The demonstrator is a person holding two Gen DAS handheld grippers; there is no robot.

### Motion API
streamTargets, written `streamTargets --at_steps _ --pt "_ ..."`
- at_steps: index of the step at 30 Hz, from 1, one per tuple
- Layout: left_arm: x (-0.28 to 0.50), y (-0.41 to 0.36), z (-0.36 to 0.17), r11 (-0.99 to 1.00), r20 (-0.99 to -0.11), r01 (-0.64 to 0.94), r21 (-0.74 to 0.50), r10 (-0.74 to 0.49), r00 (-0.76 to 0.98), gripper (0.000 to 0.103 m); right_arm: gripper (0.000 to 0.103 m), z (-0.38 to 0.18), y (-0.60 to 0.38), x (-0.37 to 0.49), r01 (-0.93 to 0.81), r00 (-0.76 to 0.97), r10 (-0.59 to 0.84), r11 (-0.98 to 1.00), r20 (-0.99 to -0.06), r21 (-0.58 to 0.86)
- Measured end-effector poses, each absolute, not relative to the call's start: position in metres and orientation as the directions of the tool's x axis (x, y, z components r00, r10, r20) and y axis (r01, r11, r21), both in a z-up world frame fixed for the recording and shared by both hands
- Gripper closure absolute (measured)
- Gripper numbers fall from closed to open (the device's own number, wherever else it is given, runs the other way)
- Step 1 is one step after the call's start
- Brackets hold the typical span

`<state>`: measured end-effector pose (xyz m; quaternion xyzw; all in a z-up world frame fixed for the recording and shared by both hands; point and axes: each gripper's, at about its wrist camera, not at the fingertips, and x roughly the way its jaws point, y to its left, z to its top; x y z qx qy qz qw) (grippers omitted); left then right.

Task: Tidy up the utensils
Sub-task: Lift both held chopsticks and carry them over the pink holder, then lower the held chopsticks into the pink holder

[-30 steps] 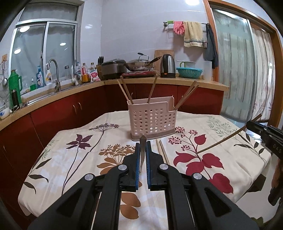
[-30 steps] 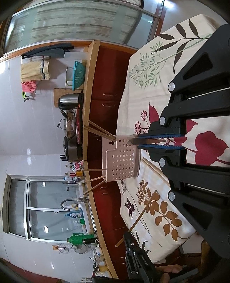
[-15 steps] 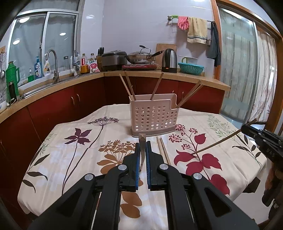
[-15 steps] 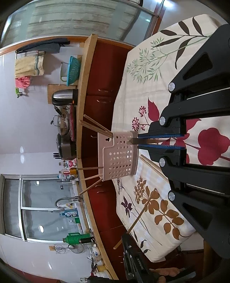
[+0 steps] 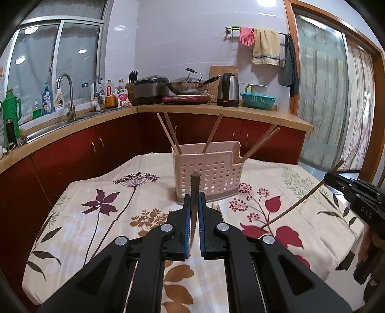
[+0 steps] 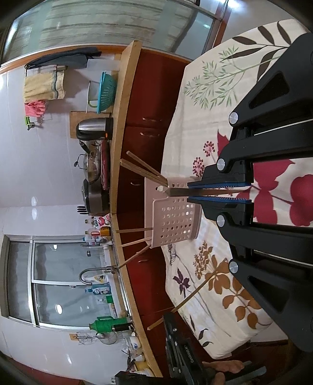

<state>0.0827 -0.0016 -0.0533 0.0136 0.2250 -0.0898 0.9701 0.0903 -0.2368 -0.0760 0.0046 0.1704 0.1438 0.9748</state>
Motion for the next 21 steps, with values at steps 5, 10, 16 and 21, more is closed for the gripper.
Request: streamTargets --at_steps 5,10,16,21 --pt "0.091 0.0 -0.037 0.983 -0.403 0.182 -0.016 -0.172 0.899 0.096 0.096 -0.056 -0.237 0.095 -0.284 0.915 0.288 0.957 -0.281 0.054" --pt "0.102 -0.001 -0.014 0.983 -0.346 0.184 -0.01 -0.175 0.922 0.096 0.096 -0.029 -0.239 0.107 -0.296 0.929 0.301 0.954 -0.216 0.052" --pt "0.109 -0.002 0.021 0.983 -0.241 0.182 0.001 -0.177 0.954 0.096 0.096 0.004 -0.239 0.123 -0.31 0.942 0.312 0.95 -0.121 0.036" --pt "0.122 -0.006 0.043 0.983 -0.162 0.185 0.014 -0.181 0.97 0.096 0.096 0.024 -0.236 0.148 -0.315 0.946 0.316 0.949 -0.067 0.019"
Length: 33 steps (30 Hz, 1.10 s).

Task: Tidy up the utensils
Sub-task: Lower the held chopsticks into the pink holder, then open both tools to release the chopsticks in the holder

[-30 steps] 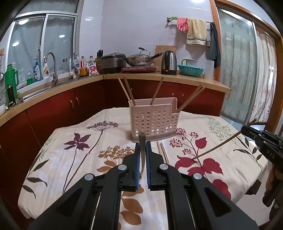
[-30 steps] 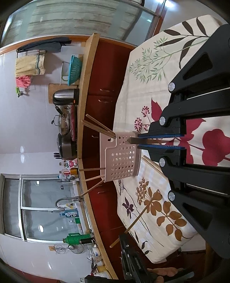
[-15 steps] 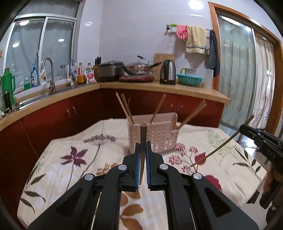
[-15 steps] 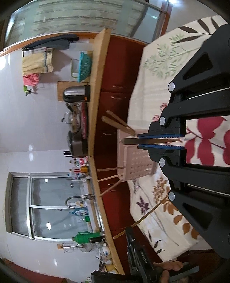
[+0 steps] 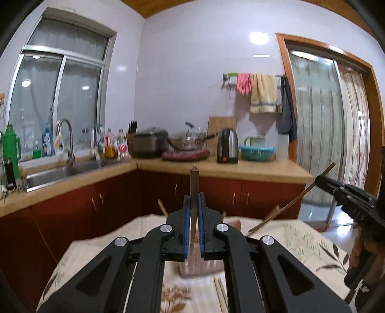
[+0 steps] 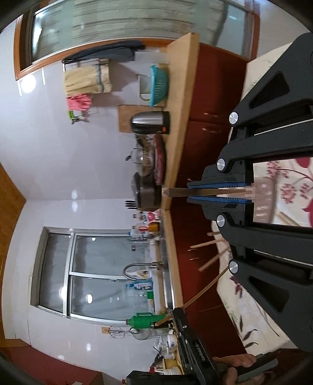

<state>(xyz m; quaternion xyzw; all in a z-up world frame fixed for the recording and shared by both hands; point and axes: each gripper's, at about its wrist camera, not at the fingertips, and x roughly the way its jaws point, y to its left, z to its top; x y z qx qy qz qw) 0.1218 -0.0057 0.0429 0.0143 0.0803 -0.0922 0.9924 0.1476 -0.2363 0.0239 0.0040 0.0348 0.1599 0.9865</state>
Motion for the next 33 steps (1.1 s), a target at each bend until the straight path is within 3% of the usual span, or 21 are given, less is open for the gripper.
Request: streamTargets --at_steps 8,19,28,32,33 --pt "0.161 -0.013 0.053 0.98 -0.127 0.196 0.025 -0.192 0.973 0.096 0.096 0.021 -0.229 0.201 -0.332 0.937 0.334 0.943 -0.102 0.035" --pt "0.209 -0.019 -0.007 0.976 -0.286 0.217 0.0 -0.208 0.935 0.096 0.096 -0.032 -0.212 0.244 -0.34 0.902 0.345 0.938 -0.258 0.065" --pt "0.224 -0.023 -0.032 0.973 -0.348 0.231 -0.003 -0.218 0.912 0.096 0.096 -0.056 -0.203 0.256 -0.341 0.883 0.344 0.938 -0.319 0.066" --pt "0.223 -0.022 -0.034 0.973 -0.357 0.23 -0.004 -0.216 0.909 0.088 0.095 -0.059 -0.202 0.251 -0.334 0.888 0.338 0.94 -0.312 0.068" --pt "0.223 -0.021 -0.034 0.974 -0.357 0.228 -0.005 -0.215 0.909 0.08 0.093 -0.058 -0.202 0.249 -0.332 0.889 0.337 0.941 -0.311 0.072"
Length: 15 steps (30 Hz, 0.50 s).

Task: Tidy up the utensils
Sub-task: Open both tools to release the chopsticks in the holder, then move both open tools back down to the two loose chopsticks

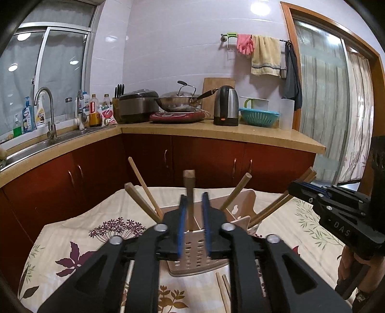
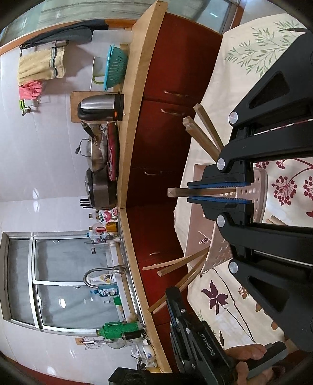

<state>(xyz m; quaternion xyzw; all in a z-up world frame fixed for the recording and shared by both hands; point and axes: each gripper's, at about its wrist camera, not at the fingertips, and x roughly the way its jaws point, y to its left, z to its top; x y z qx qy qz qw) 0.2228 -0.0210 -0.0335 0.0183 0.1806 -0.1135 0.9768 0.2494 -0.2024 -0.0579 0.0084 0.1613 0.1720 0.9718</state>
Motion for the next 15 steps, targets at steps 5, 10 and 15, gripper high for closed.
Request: streamTargets --at_steps 5,10,15 --pt "0.207 -0.017 -0.027 0.978 -0.331 0.211 -0.007 -0.201 0.922 0.059 0.077 -0.051 -0.205 0.231 -0.311 0.905 0.316 0.948 -0.284 0.064" --pt "0.187 -0.014 -0.03 0.981 -0.331 0.196 -0.007 -0.187 0.925 0.052 0.075 -0.055 -0.205 0.2 -0.309 0.904 0.315 0.949 -0.29 0.069" --pt "0.152 -0.01 -0.046 0.986 -0.354 0.164 0.017 -0.148 0.923 0.05 0.074 -0.078 -0.2 0.163 -0.308 0.891 0.317 0.948 -0.324 0.082"
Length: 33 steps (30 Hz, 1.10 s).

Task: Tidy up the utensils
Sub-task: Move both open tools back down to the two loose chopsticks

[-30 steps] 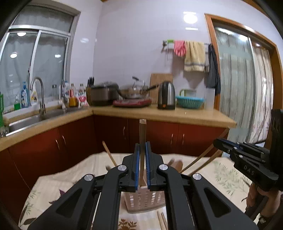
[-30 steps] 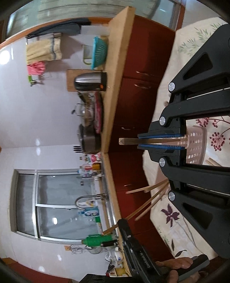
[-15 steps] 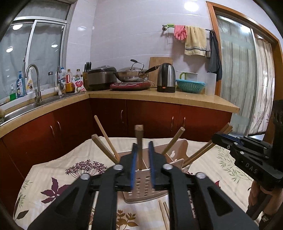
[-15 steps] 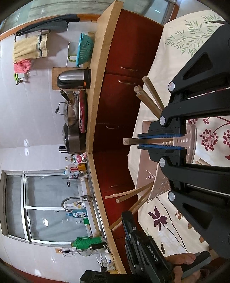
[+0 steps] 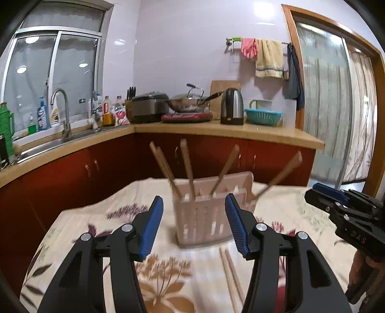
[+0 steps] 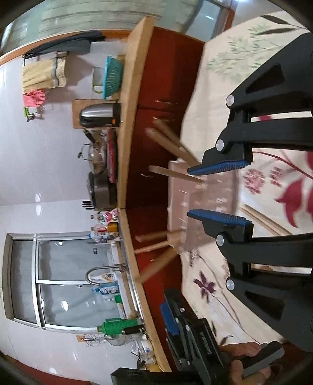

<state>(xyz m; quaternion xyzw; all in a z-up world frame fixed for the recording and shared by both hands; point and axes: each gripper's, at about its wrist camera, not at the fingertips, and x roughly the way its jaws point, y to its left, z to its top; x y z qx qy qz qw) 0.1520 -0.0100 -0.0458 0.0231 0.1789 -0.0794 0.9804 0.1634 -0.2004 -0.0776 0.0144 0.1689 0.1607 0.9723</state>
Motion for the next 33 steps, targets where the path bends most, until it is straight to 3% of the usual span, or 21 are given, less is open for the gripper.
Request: streamTargets --at_steps 18,33 --pt "0.063 0.033 -0.13 0.999 -0.528 0.039 0.017 -0.025 0.849 0.049 0.074 -0.191 -0.154 0.078 -0.347 0.799 0.368 0.928 -0.476 0.136" --pt "0.052 0.041 -0.147 0.999 -0.557 0.037 -0.014 -0.038 0.829 0.049 0.076 -0.231 -0.125 0.073 -0.37 0.745 0.336 0.927 -0.576 0.063"
